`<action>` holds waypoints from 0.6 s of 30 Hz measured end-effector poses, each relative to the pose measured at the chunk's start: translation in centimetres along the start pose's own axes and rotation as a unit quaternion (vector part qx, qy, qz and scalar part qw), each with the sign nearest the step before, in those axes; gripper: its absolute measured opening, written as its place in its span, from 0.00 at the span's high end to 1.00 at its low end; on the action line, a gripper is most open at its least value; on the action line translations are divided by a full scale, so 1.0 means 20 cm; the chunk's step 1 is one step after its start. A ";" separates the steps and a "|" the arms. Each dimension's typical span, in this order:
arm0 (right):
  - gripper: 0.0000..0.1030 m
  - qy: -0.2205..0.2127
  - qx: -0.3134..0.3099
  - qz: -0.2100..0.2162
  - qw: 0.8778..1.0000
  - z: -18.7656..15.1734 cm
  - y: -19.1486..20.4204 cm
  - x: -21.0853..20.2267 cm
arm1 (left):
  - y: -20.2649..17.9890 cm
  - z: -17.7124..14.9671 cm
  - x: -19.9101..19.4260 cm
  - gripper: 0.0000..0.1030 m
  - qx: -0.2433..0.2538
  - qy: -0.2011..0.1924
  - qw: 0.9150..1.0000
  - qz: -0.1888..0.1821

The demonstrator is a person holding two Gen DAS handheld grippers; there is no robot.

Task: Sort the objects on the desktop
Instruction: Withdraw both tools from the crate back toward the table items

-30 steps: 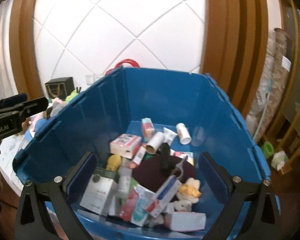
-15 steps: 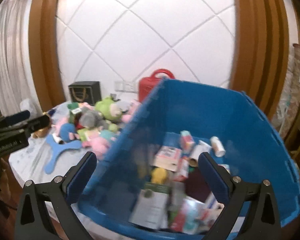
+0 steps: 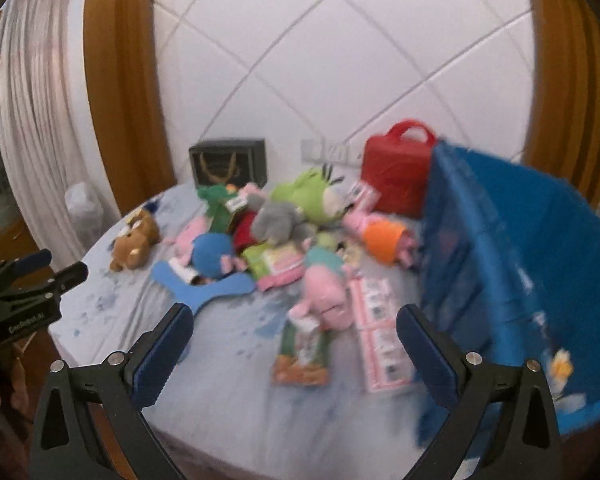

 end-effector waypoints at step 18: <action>0.00 0.089 0.025 -0.005 0.996 -0.06 -0.09 0.58 | 0.27 0.01 0.53 0.24 -0.040 0.058 0.997 0.033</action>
Point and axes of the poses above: each gripper's, at about its wrist camera, not at the fingertips, and x roughly the way its jaws point, y to its left, z to its top, the point moved 7 cm from there along x, roughly the way its jaws point, and after that the axes turned 1 degree about y, right-handed, at the moved point
